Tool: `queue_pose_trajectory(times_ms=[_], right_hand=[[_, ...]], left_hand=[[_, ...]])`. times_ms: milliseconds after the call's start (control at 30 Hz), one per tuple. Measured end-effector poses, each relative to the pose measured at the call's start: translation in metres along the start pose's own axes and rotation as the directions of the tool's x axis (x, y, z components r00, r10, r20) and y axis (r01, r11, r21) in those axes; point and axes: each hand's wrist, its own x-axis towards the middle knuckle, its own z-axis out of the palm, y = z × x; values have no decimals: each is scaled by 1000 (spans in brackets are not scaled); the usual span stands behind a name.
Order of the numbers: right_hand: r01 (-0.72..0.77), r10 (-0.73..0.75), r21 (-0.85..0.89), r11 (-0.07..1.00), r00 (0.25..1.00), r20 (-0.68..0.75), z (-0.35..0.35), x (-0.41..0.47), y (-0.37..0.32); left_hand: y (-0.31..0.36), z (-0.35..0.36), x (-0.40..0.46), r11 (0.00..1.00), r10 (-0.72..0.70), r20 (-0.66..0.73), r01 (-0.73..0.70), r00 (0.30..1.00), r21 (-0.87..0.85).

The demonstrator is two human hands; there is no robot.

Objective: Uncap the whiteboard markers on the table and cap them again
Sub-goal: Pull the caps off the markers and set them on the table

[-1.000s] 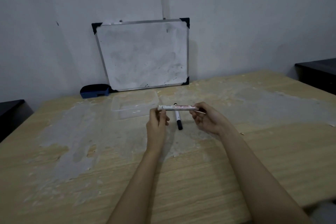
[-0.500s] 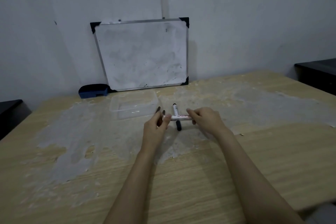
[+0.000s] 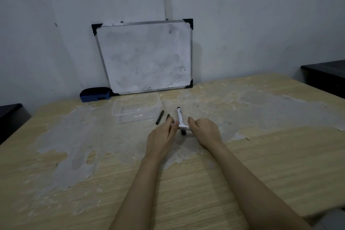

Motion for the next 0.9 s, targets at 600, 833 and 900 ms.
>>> queue_pose_trajectory(times_ms=[600,833,900], right_hand=[[205,-399,-394,896,761,-511,-8,-8,-27],[64,-254,-320,945,757,-602,-22,-5,-8],[30,-188,-254,967,759,-623,-21,-3,-4]], left_hand=[[6,-5,22,810,-579,20,578,815,-102],[-32,-34,21,538,-834,-75,773,547,-337],[-43,-46,16,624,-770,-309,761,558,-181]])
